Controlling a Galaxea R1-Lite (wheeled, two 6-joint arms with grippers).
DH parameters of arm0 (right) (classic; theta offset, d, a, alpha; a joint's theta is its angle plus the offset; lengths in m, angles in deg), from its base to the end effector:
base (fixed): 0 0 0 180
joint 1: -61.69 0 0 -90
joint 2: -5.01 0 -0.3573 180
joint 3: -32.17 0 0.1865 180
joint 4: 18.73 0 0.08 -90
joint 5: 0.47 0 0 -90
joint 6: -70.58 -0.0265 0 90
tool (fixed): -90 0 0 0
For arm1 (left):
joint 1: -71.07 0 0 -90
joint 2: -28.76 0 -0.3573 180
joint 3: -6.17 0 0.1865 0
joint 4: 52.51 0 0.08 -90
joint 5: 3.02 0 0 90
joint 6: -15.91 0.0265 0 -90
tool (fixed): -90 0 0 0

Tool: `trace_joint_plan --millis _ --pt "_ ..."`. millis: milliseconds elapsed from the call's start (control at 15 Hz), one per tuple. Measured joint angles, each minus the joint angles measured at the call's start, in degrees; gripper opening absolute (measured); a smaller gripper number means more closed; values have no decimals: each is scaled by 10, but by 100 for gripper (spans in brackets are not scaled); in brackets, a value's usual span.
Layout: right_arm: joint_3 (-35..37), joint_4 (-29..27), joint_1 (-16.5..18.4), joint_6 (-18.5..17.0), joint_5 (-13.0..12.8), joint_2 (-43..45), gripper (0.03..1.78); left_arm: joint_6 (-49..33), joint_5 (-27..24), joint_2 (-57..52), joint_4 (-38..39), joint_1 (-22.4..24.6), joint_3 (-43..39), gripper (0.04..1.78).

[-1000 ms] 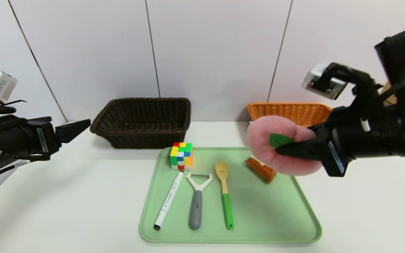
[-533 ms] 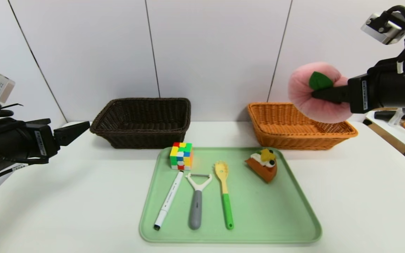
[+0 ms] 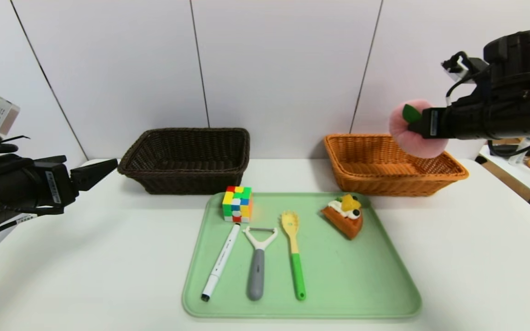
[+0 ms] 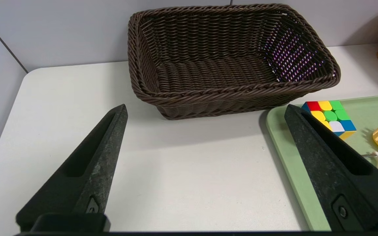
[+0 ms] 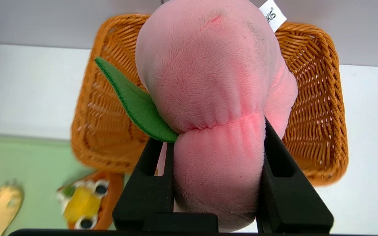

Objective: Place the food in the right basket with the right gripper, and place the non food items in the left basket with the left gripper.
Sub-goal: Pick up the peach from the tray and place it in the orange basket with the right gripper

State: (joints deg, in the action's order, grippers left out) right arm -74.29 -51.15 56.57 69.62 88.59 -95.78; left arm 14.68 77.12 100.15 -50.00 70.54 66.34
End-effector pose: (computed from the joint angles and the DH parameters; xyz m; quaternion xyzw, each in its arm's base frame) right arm 0.3462 0.0306 0.3215 -0.0041 0.2313 0.0335 0.9723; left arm 0.1737 -0.0061 0.2863 -0.0168 0.0766 -0.0895 0.9929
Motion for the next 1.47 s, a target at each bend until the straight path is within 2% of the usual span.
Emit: trace_joint_plan --millis 133,333,533,933,1200,1467 --pt "-20 12 12 -3 -15 -46 64 0 0 1 0 0 0 169" --pt "-46 14 30 -4 -21 -95 64 0 0 4 0 0 -1 169" --pt "-64 16 40 -2 -48 -130 64 0 0 7 0 0 -7 169" --pt "-67 16 42 -1 -51 -157 62 1 0 11 1 0 -8 169" --pt "-66 17 42 -1 -50 -161 107 0 0 13 1 0 -8 169" --pt "-66 16 42 -1 -50 -158 133 0 0 13 1 0 -8 169"
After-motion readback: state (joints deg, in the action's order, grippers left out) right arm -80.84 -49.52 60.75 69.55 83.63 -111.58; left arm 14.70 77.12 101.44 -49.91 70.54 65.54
